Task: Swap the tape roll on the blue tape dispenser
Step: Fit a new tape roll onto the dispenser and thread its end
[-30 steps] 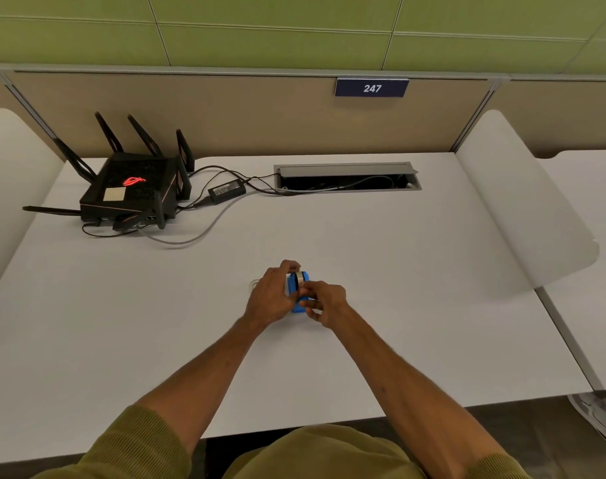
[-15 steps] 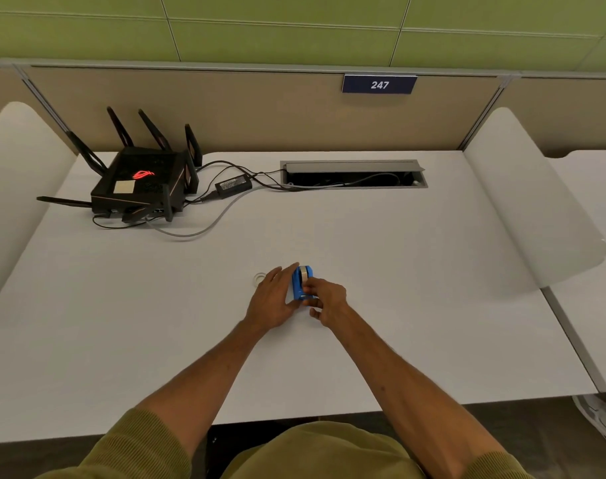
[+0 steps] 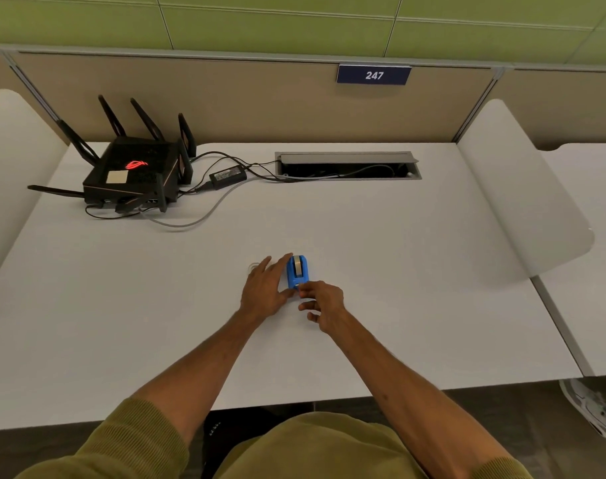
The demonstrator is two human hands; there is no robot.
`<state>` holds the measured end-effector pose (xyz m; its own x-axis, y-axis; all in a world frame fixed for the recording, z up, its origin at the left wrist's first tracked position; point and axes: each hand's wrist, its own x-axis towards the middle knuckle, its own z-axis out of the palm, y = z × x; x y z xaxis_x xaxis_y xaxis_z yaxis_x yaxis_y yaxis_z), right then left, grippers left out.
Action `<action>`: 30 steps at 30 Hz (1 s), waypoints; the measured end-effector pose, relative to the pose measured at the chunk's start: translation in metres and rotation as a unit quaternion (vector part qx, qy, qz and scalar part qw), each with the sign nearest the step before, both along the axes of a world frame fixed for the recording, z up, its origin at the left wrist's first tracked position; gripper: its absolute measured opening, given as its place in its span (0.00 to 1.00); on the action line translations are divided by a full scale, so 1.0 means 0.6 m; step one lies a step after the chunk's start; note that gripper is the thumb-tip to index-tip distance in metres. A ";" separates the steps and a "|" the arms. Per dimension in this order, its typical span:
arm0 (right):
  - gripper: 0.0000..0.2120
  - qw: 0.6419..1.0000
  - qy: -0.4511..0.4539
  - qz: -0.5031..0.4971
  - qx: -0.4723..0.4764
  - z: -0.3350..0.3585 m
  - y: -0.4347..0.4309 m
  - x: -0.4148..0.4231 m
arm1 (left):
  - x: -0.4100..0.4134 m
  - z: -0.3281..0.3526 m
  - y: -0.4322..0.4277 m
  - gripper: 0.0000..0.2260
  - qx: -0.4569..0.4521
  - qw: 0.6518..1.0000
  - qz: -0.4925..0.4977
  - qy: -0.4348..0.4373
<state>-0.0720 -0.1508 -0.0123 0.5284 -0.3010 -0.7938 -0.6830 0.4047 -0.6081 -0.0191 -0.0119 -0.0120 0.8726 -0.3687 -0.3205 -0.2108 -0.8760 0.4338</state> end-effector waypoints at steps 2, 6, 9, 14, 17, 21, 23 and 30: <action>0.13 1.000 -0.001 0.003 -0.003 -0.001 0.001 -0.002 | -0.001 0.001 -0.001 0.39 0.005 1.000 0.001 0.002; 0.11 1.000 -0.017 -0.001 -0.021 -0.002 0.006 -0.002 | -0.001 0.002 -0.002 0.40 0.006 1.000 0.001 0.006; 0.11 0.999 -0.031 -0.003 -0.039 -0.006 0.010 -0.002 | -0.001 0.003 0.001 0.40 0.008 1.000 -0.001 0.001; 0.06 0.998 -0.030 -0.003 -0.056 -0.012 0.013 -0.010 | 0.001 0.005 -0.002 0.41 0.018 1.000 -0.004 0.004; 0.10 0.998 -0.028 -0.007 -0.057 -0.016 0.013 -0.016 | 0.002 0.003 -0.001 0.41 0.020 1.000 -0.006 0.005; 0.11 0.998 -0.031 -0.014 -0.056 -0.020 0.018 -0.020 | 0.000 0.002 0.003 0.41 0.014 1.000 -0.004 0.009; 0.11 0.998 -0.036 -0.017 -0.055 -0.022 0.019 -0.021 | 0.000 0.002 0.004 0.40 0.018 1.000 -0.007 0.004; 0.07 0.997 -0.036 -0.010 -0.064 -0.035 0.020 -0.027 | 0.002 0.001 0.006 0.42 0.014 1.000 -0.013 0.007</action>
